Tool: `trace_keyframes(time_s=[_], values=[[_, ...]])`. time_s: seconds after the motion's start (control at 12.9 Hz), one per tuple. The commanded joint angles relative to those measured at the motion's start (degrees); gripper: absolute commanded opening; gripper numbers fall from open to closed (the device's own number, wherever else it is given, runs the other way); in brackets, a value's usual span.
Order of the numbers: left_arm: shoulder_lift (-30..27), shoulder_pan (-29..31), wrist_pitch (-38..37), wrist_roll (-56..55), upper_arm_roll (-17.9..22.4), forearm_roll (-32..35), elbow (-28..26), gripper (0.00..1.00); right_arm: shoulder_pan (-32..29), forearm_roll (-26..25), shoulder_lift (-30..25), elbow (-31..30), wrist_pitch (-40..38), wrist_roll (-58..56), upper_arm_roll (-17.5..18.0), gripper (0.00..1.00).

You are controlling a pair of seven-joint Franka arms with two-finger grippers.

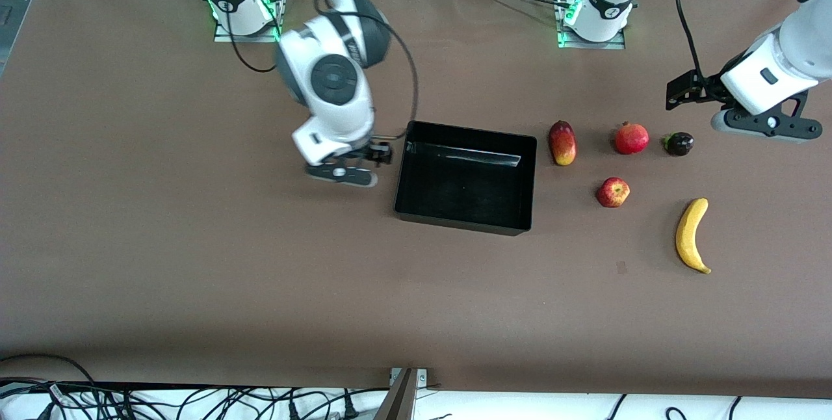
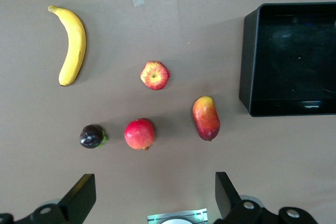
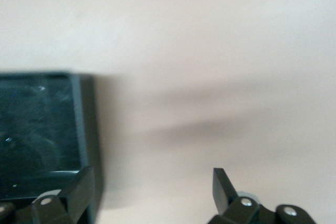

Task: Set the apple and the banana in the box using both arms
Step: 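Release the box with the right gripper while the left gripper reaches the apple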

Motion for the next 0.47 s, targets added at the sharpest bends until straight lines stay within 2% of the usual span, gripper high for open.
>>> trace_keyframes(time_s=[0.0,0.16,0.39], values=[[5.28,-0.79,-1.46,-0.16,-0.34,4.15,3.46,1.00,0.36,0.67,-4.32,-1.55,-5.31,-9.57,-7.48,1.00],[6.44,-0.18,-1.12,0.54,-0.16,4.78,3.64,1.00,0.36,0.93,-6.33,-1.55,-6.38,-17.04,-13.72,1.00],[12.85,-0.88,-0.59,0.63,-0.25,6.19,6.27,1.00,0.27,0.67,-9.77,-1.11,-13.48,-30.48,-22.33,1.00]])
